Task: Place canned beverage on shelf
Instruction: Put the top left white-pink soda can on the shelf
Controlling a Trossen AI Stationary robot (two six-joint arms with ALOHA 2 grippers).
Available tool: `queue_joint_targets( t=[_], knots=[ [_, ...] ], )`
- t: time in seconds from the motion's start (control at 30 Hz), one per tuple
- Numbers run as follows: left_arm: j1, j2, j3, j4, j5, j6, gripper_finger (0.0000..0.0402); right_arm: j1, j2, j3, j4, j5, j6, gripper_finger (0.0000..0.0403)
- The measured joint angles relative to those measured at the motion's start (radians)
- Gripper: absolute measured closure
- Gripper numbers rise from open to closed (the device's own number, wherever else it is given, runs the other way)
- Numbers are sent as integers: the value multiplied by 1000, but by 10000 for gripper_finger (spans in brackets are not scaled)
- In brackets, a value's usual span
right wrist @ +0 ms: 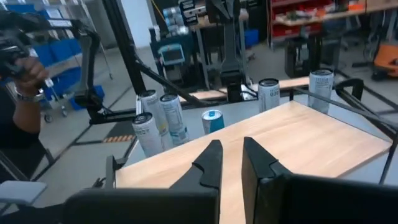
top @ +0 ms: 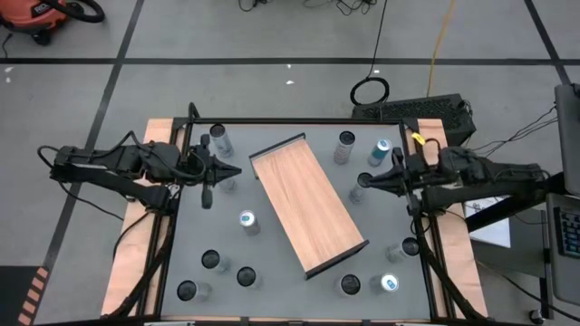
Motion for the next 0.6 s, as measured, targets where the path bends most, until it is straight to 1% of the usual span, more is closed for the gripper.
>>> queue_joint_targets(
  t=[0.13, 0.27, 0.33, 0.43, 0.53, 0.6],
  knots=[
    [0, 0, 0, -12, 1, 0, 402, 0, 126, 130, -55, 1, -6, 403],
    [0, 0, 0, -14, 2, 0, 402, 0, 233, 211, -127, 0, -30, 403],
    [0, 0, 0, -29, 5, 1, 402, 0, 274, 230, -156, 1, -27, 403],
    [0, 0, -10, -38, 6, 2, 402, 0, 313, 234, -154, 1, -29, 403],
    [0, 0, -24, -40, 6, 2, 402, 1, 351, 233, -152, 1, -74, 403],
    [0, 2, -32, -39, 6, 0, 402, 21, 369, 211, -124, 2, -93, 403]
  ],
)
